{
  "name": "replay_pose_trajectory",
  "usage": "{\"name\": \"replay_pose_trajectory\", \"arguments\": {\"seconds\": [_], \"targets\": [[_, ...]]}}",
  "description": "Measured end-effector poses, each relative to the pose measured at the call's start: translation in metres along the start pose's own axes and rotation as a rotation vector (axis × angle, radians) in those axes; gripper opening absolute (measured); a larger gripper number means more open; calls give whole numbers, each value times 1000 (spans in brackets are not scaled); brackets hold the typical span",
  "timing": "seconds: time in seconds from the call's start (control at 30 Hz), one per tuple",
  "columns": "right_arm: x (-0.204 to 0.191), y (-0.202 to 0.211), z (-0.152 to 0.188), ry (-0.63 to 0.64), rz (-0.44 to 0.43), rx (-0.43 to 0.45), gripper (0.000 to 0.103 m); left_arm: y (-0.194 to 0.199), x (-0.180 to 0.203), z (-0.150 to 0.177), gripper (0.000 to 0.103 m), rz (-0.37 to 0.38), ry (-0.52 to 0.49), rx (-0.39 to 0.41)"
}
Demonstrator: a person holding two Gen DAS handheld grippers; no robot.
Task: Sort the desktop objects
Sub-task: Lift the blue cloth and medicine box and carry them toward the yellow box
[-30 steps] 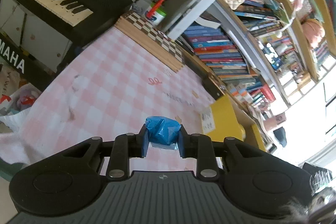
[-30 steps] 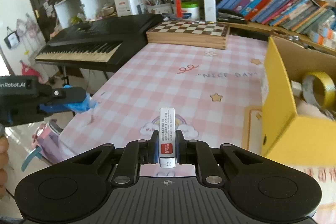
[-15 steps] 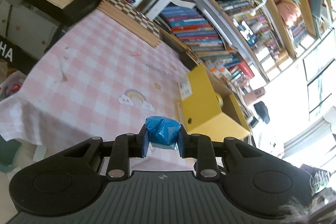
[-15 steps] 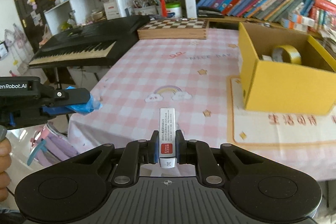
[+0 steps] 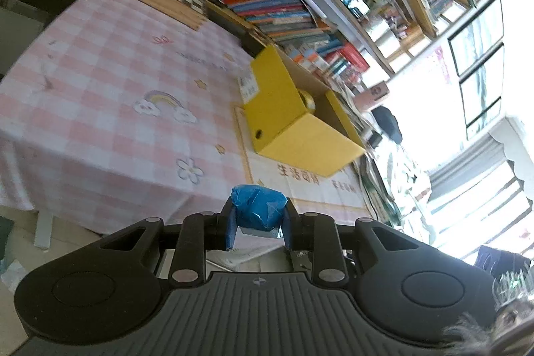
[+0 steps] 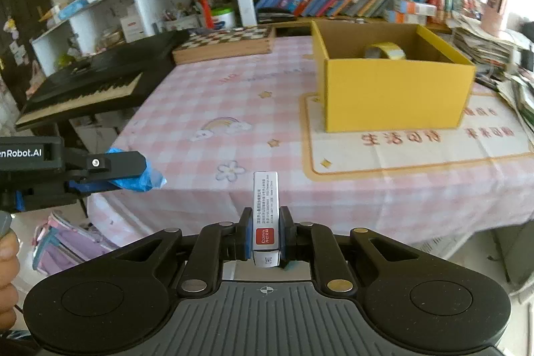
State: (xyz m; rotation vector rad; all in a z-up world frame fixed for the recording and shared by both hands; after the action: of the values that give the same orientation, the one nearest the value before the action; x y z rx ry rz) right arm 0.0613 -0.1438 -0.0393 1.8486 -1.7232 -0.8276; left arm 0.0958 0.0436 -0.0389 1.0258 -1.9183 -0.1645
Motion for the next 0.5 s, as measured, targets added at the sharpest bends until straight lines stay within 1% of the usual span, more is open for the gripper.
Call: {"name": "replay_pose_trajectory", "arguments": {"seconds": [0.5], "targets": [[48, 27, 19, -88, 89, 15, 14, -36, 45, 23, 24, 81, -68, -101]]}}
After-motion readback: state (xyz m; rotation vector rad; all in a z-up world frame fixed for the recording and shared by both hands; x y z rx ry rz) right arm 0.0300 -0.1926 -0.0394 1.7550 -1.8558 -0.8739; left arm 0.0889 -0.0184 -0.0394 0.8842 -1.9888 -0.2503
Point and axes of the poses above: each gripper's, at about its wrist camera, not at the fingertips, and y roughly against the way its jaws point, x to its right, z to its underside, the point moved 7 cm from there along -y, roughly the way its jaws point, and after that the axes turned 2 degrees about z, right-handed, at the moved point
